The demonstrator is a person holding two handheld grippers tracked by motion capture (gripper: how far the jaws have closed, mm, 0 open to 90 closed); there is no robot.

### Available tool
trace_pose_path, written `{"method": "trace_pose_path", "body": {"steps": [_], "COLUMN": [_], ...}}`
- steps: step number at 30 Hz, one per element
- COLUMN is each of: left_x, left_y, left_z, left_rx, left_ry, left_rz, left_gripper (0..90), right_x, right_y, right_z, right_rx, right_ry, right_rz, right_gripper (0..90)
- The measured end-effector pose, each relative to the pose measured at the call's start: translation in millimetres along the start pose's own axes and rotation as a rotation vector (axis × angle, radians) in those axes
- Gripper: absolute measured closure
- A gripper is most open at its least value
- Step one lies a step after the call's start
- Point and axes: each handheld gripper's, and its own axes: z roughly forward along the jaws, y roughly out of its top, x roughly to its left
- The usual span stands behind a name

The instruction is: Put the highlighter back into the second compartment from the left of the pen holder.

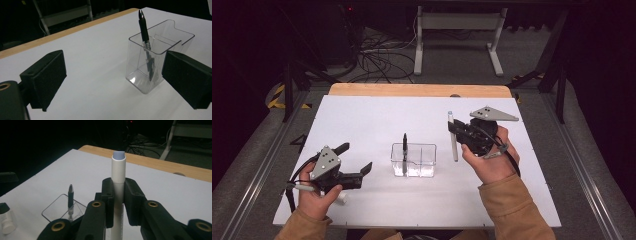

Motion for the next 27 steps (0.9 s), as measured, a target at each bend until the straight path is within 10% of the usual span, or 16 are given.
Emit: {"method": "trace_pose_path", "body": {"steps": [27], "left_x": [0.2], "left_y": [0.6], "left_z": [-1.5], "left_rx": [-0.007], "left_ry": [0.0], "left_rz": [-0.001], "left_gripper": [6.5], "right_x": [27.2], "right_y": [-6.1], "right_z": [19.4], "right_rx": [-0.205], "right_ry": [0.28], "right_rz": [-0.116], "right_gripper": [79.4]}}
